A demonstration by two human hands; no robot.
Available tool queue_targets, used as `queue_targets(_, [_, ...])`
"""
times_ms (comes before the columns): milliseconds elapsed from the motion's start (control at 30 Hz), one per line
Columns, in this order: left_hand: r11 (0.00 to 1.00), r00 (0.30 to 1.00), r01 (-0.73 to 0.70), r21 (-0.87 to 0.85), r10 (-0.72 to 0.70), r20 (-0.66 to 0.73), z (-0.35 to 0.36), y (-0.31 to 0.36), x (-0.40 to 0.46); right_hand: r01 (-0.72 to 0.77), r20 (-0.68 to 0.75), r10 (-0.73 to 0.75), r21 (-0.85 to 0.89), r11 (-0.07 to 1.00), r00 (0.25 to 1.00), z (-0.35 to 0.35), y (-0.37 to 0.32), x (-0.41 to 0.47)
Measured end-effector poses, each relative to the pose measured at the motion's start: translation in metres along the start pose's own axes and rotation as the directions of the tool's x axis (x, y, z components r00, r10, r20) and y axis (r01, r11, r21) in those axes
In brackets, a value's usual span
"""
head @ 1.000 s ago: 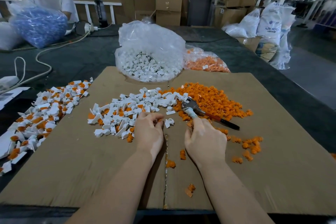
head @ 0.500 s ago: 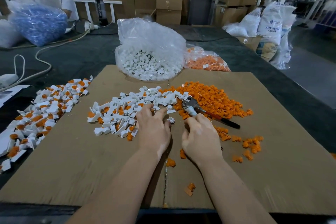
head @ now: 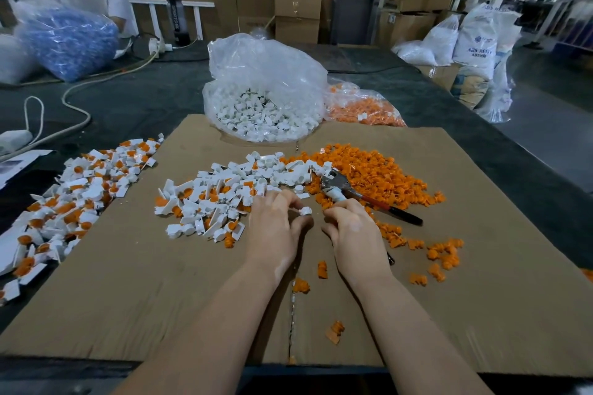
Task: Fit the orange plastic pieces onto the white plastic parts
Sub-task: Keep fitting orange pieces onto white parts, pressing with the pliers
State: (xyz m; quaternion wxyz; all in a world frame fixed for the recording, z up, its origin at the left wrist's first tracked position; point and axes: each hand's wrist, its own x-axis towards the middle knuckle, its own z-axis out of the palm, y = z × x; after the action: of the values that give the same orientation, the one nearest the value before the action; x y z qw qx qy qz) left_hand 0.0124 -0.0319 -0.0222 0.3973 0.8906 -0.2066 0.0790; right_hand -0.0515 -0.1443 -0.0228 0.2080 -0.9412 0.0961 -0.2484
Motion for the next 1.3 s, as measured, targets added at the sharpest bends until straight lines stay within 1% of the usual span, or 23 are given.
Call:
queue_targets(100, [0.998,0.998,-0.031,-0.046,0.033,0.047,-0.002,0.002,-0.002,0.009,-0.021,-0.008,0.06,0.998,1.0,-0.004,-0.002,0.0])
queue_targets(233, [0.992,0.989,-0.121,-0.047,0.125,0.081,-0.004,0.003,-0.004,0.053,-0.084,-0.049,0.045,0.998,0.995,-0.007,-0.005,-0.002])
queue_targets(400, [0.983,0.978,-0.182,-0.016,0.182,0.103,-0.003,0.003,-0.003,0.093,-0.054,-0.09,0.052,0.994,0.994,-0.008,-0.005,-0.003])
queue_targets(500, [0.987,0.984,-0.141,-0.083,0.149,0.095,-0.004,0.003,-0.004,0.096,-0.053,-0.093,0.069,0.993,0.994,-0.008,-0.006,-0.004])
queue_targets(600, [0.984,0.99,-0.064,-0.167,0.083,0.113,-0.005,0.003,-0.005,0.054,-0.054,-0.048,0.112,0.992,0.997,-0.01,-0.007,-0.004])
queue_targets(700, [0.973,0.99,0.009,-0.231,0.025,0.141,-0.007,0.003,-0.004,0.058,-0.128,-0.038,0.162,0.985,0.991,-0.012,-0.007,-0.003])
queue_targets(767, [0.969,0.989,0.026,-0.247,0.011,0.15,-0.007,0.002,-0.003,0.035,-0.161,0.004,0.237,0.971,0.987,-0.013,-0.006,-0.004])
queue_targets(867, [0.974,0.987,0.025,-0.227,0.013,0.162,-0.008,0.002,-0.001,-0.035,-0.133,0.088,0.357,0.933,0.987,-0.011,-0.003,-0.005])
queue_targets(1000, [0.968,0.982,0.037,-0.248,0.011,0.189,-0.008,0.004,-0.001,-0.079,-0.093,0.133,0.437,0.896,0.987,-0.01,-0.001,-0.003])
queue_targets(1067, [0.96,0.978,0.055,-0.276,0.005,0.21,-0.009,0.005,-0.001,-0.091,-0.072,0.135,0.431,0.898,0.988,-0.009,0.0,-0.002])
queue_targets(1167, [0.942,0.972,0.084,-0.325,-0.006,0.233,-0.01,0.005,-0.002,-0.082,-0.066,0.114,0.374,0.924,0.991,-0.008,-0.001,-0.003])
queue_targets(1300, [0.92,0.975,0.111,-0.375,-0.027,0.222,-0.011,0.004,-0.002,-0.039,-0.1,0.064,0.23,0.972,0.993,-0.007,-0.001,-0.003])
